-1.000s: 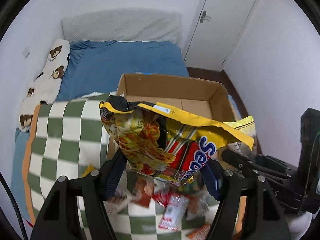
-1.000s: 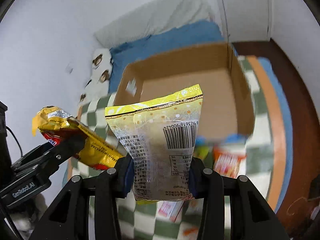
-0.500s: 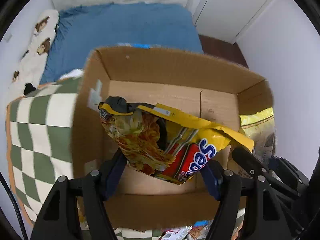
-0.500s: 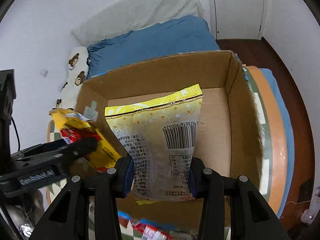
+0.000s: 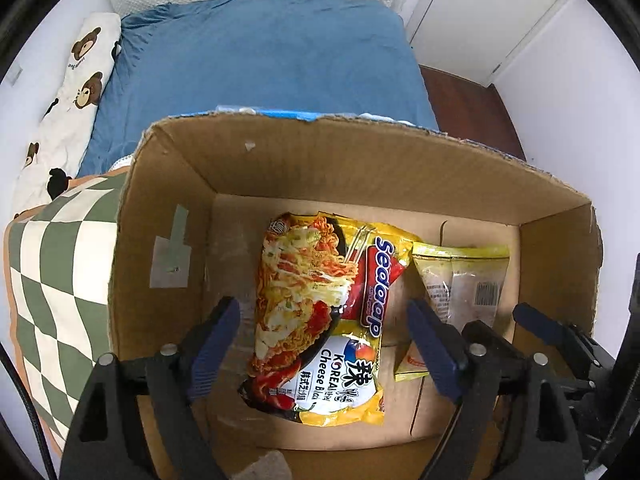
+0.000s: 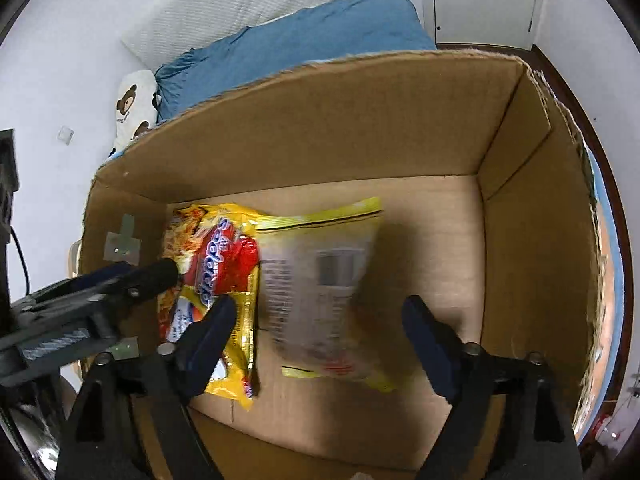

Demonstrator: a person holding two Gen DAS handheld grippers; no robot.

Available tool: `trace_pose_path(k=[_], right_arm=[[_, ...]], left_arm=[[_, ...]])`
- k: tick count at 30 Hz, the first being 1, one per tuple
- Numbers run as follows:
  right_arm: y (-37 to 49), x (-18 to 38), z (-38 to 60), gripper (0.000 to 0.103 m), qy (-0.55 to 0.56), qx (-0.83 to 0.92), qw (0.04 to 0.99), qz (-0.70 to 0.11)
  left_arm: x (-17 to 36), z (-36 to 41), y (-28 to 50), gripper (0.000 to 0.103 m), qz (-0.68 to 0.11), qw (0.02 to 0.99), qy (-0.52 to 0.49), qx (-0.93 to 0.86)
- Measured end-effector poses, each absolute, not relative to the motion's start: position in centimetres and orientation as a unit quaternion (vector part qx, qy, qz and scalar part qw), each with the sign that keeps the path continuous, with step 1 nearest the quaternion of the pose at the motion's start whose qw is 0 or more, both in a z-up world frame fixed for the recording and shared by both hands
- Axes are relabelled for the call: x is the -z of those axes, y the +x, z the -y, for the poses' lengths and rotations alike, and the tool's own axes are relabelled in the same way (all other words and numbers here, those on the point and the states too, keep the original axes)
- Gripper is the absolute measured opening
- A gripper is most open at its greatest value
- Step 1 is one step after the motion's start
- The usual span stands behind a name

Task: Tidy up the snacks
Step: 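Carry the noodle pack with left tool into the box while right tool drops the bread bag there, then withdraw both tools from the box back over the mat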

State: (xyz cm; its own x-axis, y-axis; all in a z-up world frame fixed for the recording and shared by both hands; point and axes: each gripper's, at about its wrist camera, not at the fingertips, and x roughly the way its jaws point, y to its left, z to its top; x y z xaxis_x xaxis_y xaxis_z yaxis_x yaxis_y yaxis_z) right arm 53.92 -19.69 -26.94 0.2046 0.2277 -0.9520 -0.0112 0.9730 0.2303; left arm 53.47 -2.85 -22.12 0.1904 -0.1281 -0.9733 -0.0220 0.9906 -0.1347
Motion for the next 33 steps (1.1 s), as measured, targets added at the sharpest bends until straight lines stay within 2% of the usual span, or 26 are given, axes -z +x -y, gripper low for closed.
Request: trace_pose_path(k=[7,15,33], right_arm=[[53.6,27.8,20.1,0.088,0.073,-0.068,0.772,-0.628],[50.8,25.4,19.2,0.088,0.032,-0.042,0.802,-0.594],[39.3,14.2,17.9,0.088,0.017,-0.028,0.871,-0.490]], left_arm=[[21.0,3.3,51.9,0.085,-0.619,0.784,-0.026,0.030],[18.1,3.2,48.1,0.085,-0.563,0.826,-0.017,0.018],[9.3,2.6,37.8,0.085,-0.457,0.889,-0.008,0.024]])
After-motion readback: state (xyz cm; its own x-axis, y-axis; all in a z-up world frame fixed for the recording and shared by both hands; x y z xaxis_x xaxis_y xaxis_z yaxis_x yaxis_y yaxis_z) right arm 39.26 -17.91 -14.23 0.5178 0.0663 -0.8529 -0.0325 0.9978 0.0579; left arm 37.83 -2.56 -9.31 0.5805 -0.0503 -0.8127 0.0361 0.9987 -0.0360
